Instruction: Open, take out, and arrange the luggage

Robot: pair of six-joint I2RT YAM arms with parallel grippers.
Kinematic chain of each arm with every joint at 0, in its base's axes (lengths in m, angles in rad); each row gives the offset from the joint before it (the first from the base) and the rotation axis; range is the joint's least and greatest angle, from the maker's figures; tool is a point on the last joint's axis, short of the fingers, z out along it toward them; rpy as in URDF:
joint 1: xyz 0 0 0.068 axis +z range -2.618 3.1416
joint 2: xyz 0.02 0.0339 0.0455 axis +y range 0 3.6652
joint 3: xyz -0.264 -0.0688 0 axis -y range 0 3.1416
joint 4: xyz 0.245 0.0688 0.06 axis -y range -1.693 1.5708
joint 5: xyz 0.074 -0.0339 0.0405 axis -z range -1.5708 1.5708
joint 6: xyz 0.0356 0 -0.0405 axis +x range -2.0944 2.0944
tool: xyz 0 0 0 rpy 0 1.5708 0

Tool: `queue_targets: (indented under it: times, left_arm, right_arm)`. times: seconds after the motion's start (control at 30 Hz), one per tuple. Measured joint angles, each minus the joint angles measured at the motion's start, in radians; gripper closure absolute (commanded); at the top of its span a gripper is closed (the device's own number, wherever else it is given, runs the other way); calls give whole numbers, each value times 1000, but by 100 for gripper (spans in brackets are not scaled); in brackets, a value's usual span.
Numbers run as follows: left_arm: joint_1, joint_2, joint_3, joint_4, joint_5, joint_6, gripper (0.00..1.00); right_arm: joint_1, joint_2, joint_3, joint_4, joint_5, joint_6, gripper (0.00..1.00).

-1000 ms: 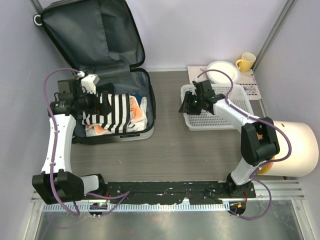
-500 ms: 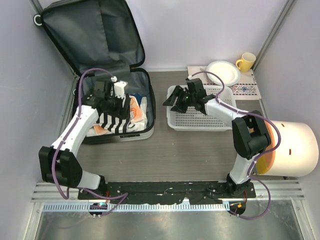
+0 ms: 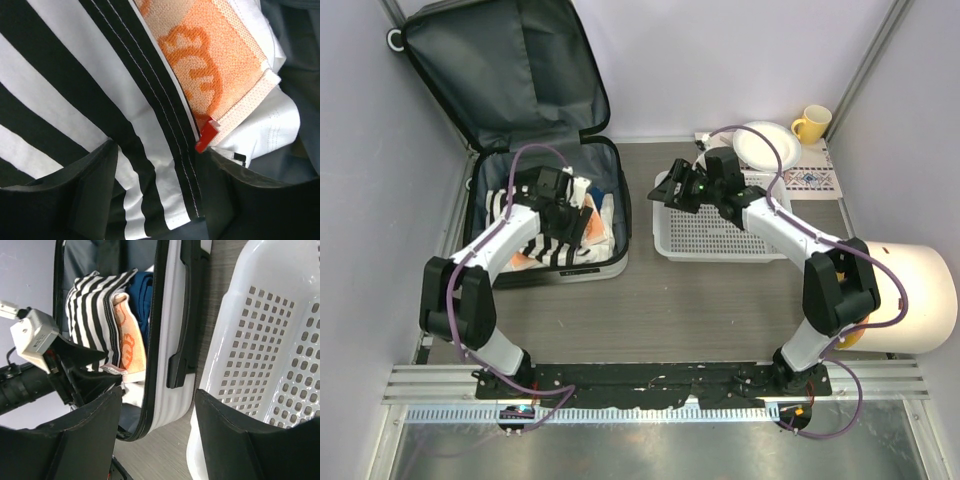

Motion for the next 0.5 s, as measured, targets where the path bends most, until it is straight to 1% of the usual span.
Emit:
queue_targets:
  times: [0.07, 0.1, 0.17, 0.2, 0.27, 0.37, 0.5]
  left_arm:
    - [0, 9, -3, 8, -3, -2, 59]
    - [0, 11, -5, 11, -6, -1, 70]
    - [0, 15, -5, 11, -5, 6, 80]
    - [0, 16, -5, 10, -6, 3, 91]
    - [2, 15, 0, 4, -8, 5, 100]
    - [12, 11, 19, -14, 1, 3, 100]
    - [35, -28, 60, -65, 39, 0, 100]
  right_arm:
    - [0, -17, 0, 0, 0, -12, 34]
    - [0, -23, 0, 0, 0, -19, 34]
    - [-1, -26, 0, 0, 0, -28, 34]
    - [-1, -26, 0, 0, 0, -30, 34]
    - [-1, -26, 0, -1, -2, -32, 34]
    - [3, -23, 12, -2, -6, -33, 34]
    - [27, 10, 79, 3, -15, -33, 34]
